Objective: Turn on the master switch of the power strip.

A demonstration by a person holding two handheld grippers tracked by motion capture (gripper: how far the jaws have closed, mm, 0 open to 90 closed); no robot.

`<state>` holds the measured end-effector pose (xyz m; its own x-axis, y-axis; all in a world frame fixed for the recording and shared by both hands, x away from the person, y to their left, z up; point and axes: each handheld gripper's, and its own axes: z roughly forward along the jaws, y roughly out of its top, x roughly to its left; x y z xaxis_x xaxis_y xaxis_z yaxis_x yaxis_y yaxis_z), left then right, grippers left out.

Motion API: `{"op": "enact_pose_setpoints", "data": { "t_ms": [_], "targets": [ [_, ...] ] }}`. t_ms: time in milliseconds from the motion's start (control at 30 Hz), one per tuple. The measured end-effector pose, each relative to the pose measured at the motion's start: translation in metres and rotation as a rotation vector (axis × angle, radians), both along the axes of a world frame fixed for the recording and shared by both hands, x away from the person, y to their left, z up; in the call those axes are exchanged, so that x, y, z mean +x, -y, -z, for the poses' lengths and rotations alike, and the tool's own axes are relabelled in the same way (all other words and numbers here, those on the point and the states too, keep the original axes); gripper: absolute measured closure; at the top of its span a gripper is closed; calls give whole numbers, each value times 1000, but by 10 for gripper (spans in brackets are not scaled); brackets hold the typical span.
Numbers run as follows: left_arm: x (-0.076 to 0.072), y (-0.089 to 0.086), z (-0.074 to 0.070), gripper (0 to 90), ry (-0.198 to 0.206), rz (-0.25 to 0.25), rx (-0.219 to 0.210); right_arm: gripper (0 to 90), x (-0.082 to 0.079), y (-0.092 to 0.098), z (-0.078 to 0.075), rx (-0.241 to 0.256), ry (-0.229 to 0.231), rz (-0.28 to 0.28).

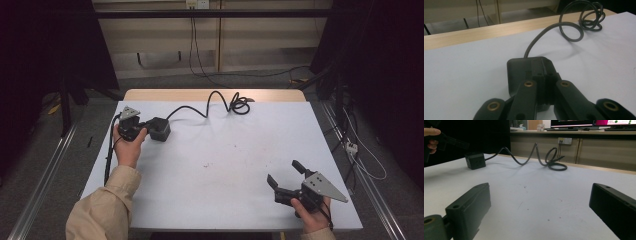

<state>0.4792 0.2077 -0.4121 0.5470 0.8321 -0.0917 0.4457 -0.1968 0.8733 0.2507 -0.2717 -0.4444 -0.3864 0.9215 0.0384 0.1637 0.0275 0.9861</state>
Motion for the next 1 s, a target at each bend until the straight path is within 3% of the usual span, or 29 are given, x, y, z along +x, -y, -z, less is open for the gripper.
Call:
{"op": "enact_pose_setpoints", "data": {
  "t_ms": [533,1000],
  "targets": [
    [4,2,5,900,-19,-14,27,31,0,0,0,2,3,-1],
    [6,4,8,900,-22,-21,21,31,0,0,-1,3,4,-3]
  ]
}}
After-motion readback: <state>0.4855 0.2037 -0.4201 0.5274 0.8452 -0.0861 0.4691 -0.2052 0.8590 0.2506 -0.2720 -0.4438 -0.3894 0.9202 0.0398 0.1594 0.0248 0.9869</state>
